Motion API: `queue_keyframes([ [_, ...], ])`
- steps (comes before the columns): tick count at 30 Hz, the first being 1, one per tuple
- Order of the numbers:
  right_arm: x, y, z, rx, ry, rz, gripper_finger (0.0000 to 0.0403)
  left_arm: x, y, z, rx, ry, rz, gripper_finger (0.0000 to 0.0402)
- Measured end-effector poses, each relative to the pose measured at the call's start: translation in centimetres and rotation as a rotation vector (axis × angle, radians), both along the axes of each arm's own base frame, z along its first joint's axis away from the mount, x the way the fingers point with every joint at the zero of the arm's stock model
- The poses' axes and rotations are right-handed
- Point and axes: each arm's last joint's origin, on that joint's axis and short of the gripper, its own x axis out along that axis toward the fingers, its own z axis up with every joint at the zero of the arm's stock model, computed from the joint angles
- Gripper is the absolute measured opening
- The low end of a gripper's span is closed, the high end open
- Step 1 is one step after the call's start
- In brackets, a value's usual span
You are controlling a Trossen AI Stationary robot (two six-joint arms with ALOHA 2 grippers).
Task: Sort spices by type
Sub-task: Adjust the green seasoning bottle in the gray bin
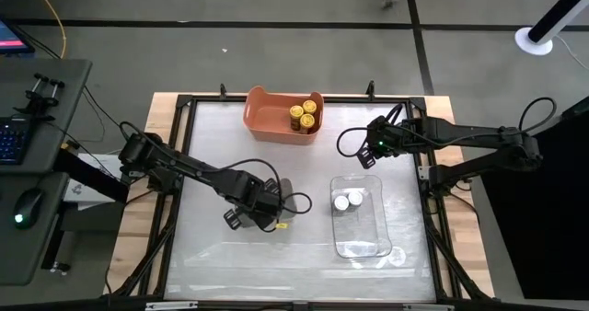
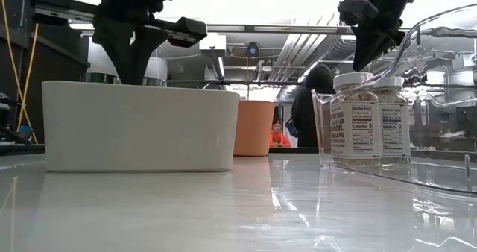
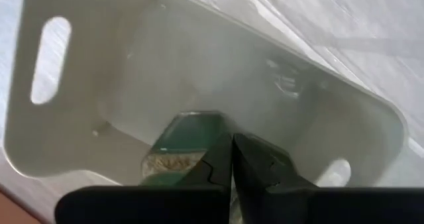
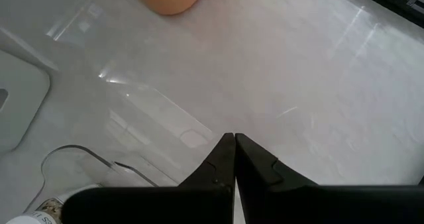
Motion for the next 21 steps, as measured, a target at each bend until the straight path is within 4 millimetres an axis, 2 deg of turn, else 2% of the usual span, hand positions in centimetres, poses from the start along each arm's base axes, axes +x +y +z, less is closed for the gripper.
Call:
queue_keyframes([
  [5, 0.0, 0.0, 0.0, 0.0, 0.0, 0.0, 0.0, -0.8, 0.2, 0.4, 0.013, 0.055, 0.04, 0.0],
  [8, 0.0, 0.0, 0.0, 0.0, 0.0, 0.0, 0.0, -1.2, 0.2, 2.3, -0.023, 0.032, 0.06, 0.0],
  [11, 0.0, 0.0, 0.0, 0.0, -0.001, 0.0, 0.0, -0.9, 0.9, 4.8, -0.143, -0.104, 0.119, 0.0],
  [13, 0.0, 0.0, 0.0, 0.0, -0.001, 0.0, 0.0, -0.1, 2.0, 6.0, -0.192, -0.25, 0.234, 0.0],
  [16, 0.0, 0.0, 0.0, 0.0, -0.001, 0.0, 0.0, 1.3, 4.1, 6.8, -0.208, -0.424, 0.509, 0.0],
  [19, 0.0, 0.0, 0.0, -0.001, -0.004, 0.0, 0.0, 2.4, 5.8, 6.4, -0.246, -0.488, 0.761, 0.0],
  [21, 0.1, 0.0, 0.0, -0.001, -0.008, 0.0, 0.0, 2.9, 6.3, 5.4, -0.246, -0.472, 0.903, 0.0],
])
